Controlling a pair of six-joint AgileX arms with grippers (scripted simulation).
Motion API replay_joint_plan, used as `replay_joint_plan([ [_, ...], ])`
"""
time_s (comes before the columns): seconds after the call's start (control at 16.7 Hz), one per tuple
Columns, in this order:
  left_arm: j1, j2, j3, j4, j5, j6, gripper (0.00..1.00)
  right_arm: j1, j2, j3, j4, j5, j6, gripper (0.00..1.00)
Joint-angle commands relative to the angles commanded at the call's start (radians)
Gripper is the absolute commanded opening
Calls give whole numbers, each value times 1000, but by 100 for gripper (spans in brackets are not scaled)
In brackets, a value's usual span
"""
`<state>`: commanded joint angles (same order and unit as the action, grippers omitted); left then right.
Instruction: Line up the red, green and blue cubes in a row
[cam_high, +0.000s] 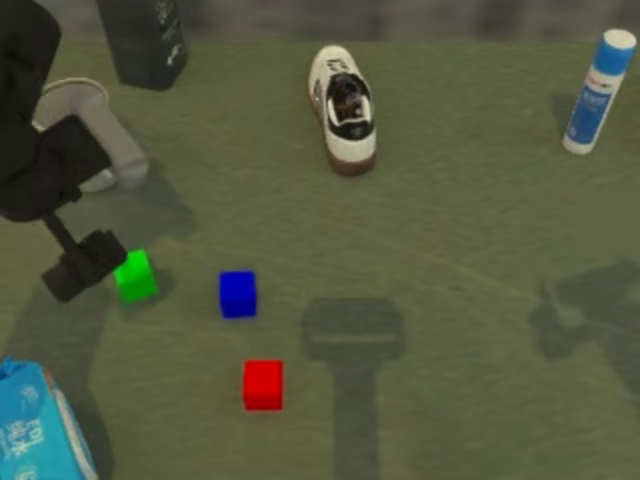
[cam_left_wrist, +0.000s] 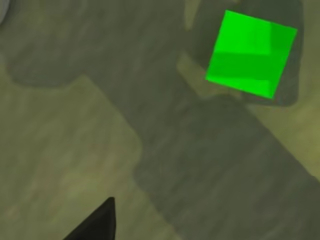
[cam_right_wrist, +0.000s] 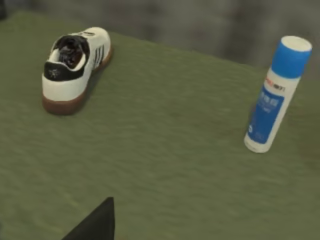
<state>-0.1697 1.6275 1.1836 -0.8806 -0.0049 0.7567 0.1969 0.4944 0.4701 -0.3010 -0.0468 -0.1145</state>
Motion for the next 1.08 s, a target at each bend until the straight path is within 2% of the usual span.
replay_joint_plan([
  [0.24, -28, 229, 199, -128, 3, 119, 100, -117, -307, -297, 182, 25, 71, 100],
  [0.42, -41, 340, 297, -183, 5, 174, 100, -169, -447, -427, 269, 41, 103, 100],
  [0.9, -42, 384, 334, -199, 6, 196, 100, -187, -494, -470, 301, 47, 114, 100],
  [1.08, -43, 411, 290, -127, 7, 197, 100, -187, -494, -470, 301, 47, 114, 100],
])
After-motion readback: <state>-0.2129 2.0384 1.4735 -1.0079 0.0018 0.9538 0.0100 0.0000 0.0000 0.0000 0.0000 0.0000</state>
